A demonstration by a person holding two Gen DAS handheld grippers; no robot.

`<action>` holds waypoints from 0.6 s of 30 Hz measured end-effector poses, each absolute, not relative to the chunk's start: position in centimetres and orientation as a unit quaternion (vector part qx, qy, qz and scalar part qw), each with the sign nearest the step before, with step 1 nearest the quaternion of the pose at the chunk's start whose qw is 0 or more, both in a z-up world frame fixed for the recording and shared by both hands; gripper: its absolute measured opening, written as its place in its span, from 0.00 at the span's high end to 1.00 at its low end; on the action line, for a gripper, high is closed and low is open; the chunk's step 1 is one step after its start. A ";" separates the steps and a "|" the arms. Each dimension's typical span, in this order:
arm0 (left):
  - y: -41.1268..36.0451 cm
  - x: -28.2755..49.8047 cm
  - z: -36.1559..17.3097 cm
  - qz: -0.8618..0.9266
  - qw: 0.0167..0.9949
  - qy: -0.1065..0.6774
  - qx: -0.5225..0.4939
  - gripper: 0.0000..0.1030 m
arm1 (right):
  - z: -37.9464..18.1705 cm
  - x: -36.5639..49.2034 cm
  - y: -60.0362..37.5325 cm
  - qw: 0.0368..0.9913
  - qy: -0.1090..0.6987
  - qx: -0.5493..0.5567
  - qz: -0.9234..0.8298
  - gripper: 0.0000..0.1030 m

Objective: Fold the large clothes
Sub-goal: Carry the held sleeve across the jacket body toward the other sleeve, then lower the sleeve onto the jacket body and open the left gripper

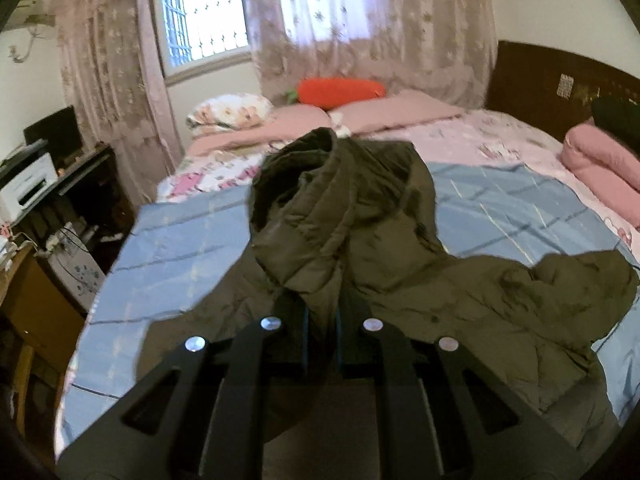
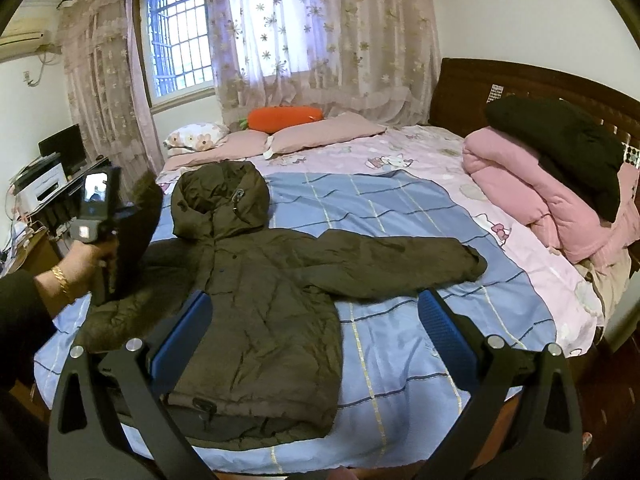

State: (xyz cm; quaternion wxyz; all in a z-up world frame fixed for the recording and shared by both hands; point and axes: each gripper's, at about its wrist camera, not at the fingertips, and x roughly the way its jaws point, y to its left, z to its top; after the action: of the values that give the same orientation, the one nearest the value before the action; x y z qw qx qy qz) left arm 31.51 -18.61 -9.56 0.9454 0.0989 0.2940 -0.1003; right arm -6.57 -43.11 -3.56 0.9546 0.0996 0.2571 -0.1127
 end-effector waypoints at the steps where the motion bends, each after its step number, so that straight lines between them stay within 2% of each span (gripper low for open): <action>1: -19.4 31.7 -10.4 -0.102 0.943 0.301 0.098 0.90 | -3.6 -6.6 -43.3 0.954 0.258 0.101 -0.114 0.01; 10: -23.7 32.7 -16.3 -0.107 0.927 0.348 0.088 0.85 | -4.3 -6.8 -44.7 0.950 0.268 0.105 -0.120 0.01; 13: -24.9 32.5 -17.8 -0.121 0.923 0.355 0.082 0.68 | -4.6 -6.9 -45.4 0.949 0.269 0.112 -0.122 0.01; 14: -25.4 32.3 -18.3 -0.126 0.922 0.357 0.082 0.57 | -4.6 -6.9 -45.5 0.948 0.270 0.114 -0.122 0.01; 16: -25.9 31.8 -18.8 -0.135 0.921 0.356 0.079 0.43 | -4.7 -6.9 -45.7 0.948 0.270 0.115 -0.122 0.01; 18: -26.6 31.3 -19.3 -0.143 0.919 0.359 0.075 0.35 | -4.7 -6.9 -45.8 0.948 0.272 0.113 -0.121 0.01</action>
State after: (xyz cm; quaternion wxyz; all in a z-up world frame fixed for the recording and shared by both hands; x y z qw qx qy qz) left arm 31.29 -26.55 -19.34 0.9194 0.0751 0.3587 -0.1431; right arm -6.86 -45.80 -4.74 0.9480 0.1132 0.2718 -0.1211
